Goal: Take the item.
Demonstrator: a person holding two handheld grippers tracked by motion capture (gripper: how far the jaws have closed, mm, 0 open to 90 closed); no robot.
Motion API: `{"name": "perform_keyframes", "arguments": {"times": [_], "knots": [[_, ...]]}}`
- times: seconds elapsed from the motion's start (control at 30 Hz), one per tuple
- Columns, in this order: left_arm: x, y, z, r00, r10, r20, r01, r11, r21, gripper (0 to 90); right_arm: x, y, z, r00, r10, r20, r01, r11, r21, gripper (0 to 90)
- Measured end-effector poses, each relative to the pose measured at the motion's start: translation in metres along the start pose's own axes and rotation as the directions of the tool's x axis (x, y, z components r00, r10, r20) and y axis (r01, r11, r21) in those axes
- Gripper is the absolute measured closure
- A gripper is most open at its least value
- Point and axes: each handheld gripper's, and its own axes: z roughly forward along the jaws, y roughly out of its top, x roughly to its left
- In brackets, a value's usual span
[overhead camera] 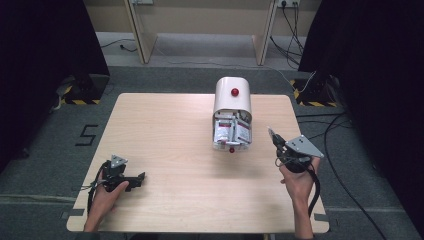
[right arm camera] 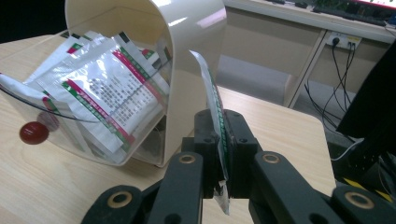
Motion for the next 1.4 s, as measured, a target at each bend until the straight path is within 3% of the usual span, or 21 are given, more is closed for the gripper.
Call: {"name": "perform_keyframes", "arguments": {"times": [0.87, 1.4], "knots": [[0.0, 0.0, 0.0, 1.0, 0.0, 0.0, 0.0, 1.0, 0.0, 0.0, -0.018, -0.029, 0.018, 0.9989, 0.033, 0.035, -0.036, 0.995, 0.093, 85.7], [0.0, 0.0, 0.0, 1.0, 0.0, 0.0, 0.0, 1.0, 0.0, 0.0, -0.022, -0.045, 0.031, 0.9989, 0.021, 0.042, -0.027, 0.989, 0.147, 85.7]]}}
